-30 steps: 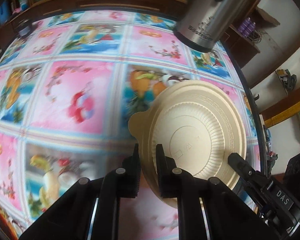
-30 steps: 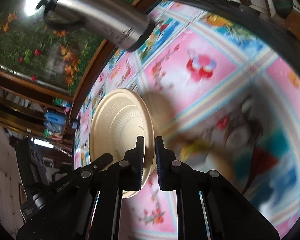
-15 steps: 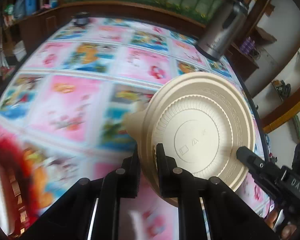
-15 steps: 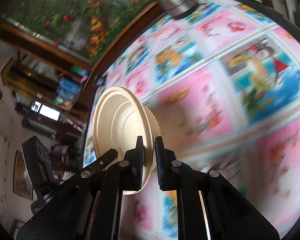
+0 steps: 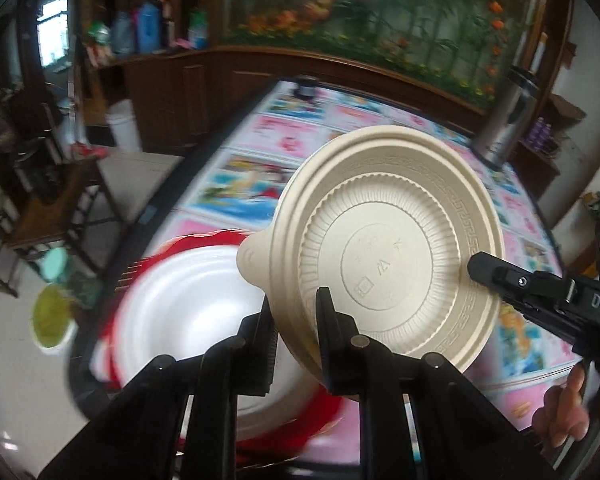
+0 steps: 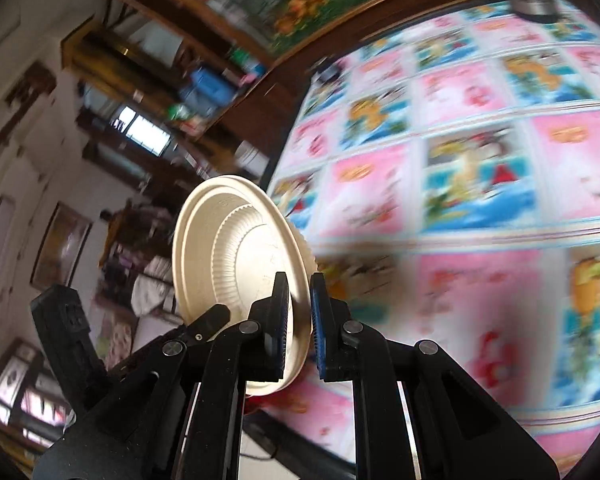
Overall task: Organize plates and bowls
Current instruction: 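Lower the beige bowl onto the stack and open the right tool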
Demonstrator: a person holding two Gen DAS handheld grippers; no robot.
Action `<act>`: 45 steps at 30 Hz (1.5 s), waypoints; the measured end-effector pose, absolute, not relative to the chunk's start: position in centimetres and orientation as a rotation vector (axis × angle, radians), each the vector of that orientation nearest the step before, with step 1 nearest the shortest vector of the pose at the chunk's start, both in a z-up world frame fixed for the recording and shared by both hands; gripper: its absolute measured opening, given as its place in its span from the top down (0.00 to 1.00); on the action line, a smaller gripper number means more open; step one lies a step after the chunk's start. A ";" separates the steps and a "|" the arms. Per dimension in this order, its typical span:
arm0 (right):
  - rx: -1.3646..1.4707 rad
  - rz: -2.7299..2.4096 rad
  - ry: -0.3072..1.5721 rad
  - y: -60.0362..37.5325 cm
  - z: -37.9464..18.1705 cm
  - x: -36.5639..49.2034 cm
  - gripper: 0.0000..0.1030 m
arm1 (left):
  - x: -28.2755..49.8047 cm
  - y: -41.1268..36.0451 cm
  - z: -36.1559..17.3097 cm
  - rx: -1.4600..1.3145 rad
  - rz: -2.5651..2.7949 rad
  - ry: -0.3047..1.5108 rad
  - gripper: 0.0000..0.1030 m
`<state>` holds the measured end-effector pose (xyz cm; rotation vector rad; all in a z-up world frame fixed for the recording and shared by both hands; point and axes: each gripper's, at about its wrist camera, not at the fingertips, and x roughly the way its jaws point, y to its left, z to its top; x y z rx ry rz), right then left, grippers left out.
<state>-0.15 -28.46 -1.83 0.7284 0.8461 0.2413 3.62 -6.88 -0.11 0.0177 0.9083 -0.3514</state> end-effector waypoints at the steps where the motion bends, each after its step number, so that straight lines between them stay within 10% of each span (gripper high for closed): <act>1: 0.718 0.258 0.865 -27.1 -2.2 0.5 0.90 | 3.7 -5.6 -0.2 0.015 -0.330 0.911 0.84; 31: 0.602 0.303 1.002 -18.4 -5.1 4.9 0.89 | 4.8 1.2 -3.5 -0.014 -0.240 1.005 0.81; 39: 0.635 0.311 1.009 -19.1 -5.4 5.0 0.89 | 4.6 1.5 -3.1 0.001 -0.231 1.009 0.54; 45: 0.578 0.346 1.041 -19.2 -5.2 4.7 0.87 | 3.7 3.7 -1.0 -0.027 -0.184 0.939 0.52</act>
